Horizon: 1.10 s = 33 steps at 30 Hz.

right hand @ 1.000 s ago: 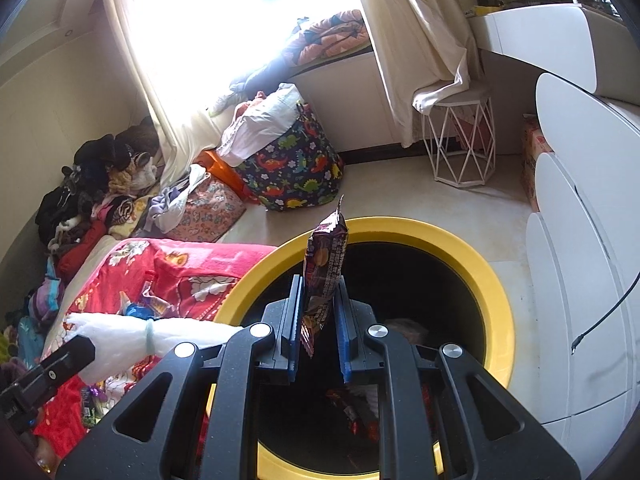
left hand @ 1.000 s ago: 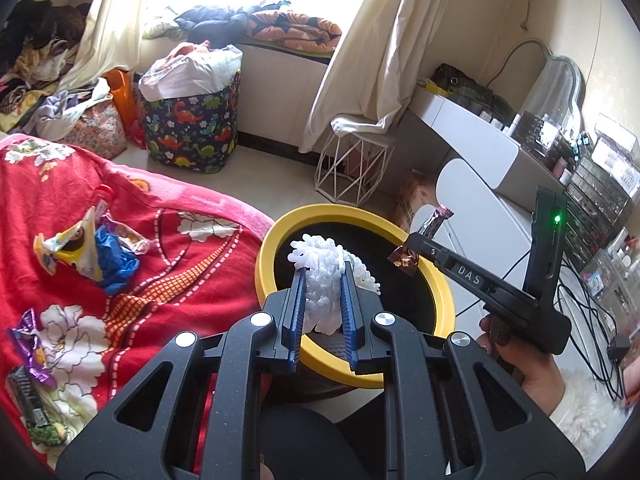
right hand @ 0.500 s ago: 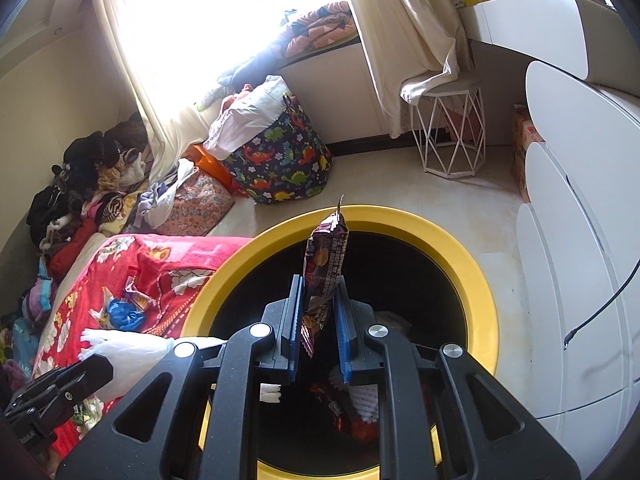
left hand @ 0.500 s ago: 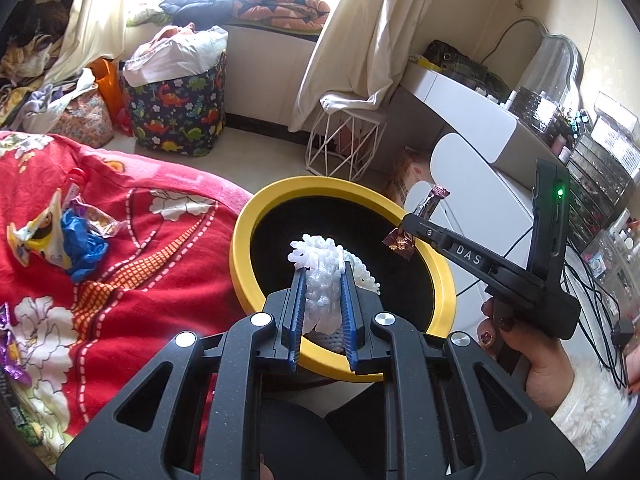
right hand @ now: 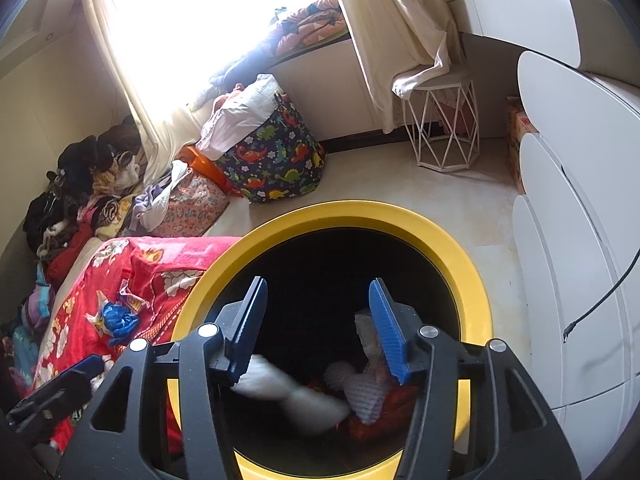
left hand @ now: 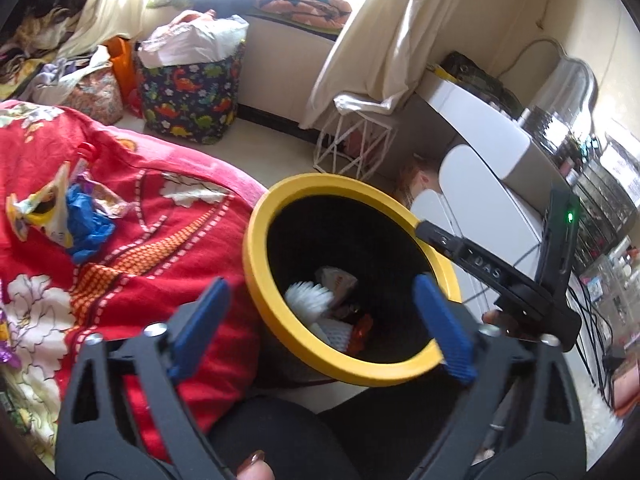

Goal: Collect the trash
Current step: 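Withdraw both open tools from the bin and move them back over the bed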

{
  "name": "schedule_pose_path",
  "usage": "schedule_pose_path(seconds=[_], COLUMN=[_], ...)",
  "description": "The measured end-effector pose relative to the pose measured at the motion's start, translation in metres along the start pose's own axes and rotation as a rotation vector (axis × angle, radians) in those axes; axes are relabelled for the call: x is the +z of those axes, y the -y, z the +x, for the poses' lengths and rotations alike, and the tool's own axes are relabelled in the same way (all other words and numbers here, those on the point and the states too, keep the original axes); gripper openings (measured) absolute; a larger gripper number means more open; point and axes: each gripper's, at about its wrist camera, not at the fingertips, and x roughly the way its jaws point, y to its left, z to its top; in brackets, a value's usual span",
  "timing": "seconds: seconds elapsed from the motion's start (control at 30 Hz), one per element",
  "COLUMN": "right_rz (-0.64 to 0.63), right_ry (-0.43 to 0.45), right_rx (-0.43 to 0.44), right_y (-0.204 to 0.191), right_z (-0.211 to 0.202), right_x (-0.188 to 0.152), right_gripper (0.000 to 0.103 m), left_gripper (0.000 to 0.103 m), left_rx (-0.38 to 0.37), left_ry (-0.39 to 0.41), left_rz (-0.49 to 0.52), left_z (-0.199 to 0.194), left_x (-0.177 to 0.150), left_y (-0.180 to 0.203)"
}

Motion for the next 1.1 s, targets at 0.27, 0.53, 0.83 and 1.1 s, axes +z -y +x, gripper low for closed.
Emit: schedule_pose_path(seconds=[0.27, 0.53, 0.83, 1.1], right_rz=[-0.025, -0.064, -0.114, -0.158], right_ry=[0.019, 0.029, 0.045, 0.058], right_rx=[0.005, 0.029, 0.066, 0.089], right_y=[-0.010, -0.023, -0.046, -0.065], right_z=[-0.006, -0.011, -0.020, -0.025], right_x=[0.000, 0.001, 0.001, 0.001], right_gripper=[0.060, 0.062, 0.062, 0.063], left_gripper=[0.092, 0.092, 0.092, 0.092], left_rx=[0.065, 0.106, 0.137, 0.171], left_ry=[0.033, 0.061, 0.112, 0.152], left_rz=[-0.010, -0.014, -0.021, -0.039], left_z=[-0.013, -0.028, -0.051, -0.067], left_x=[0.004, 0.007, 0.013, 0.017], left_y=[-0.008, -0.016, -0.026, -0.040])
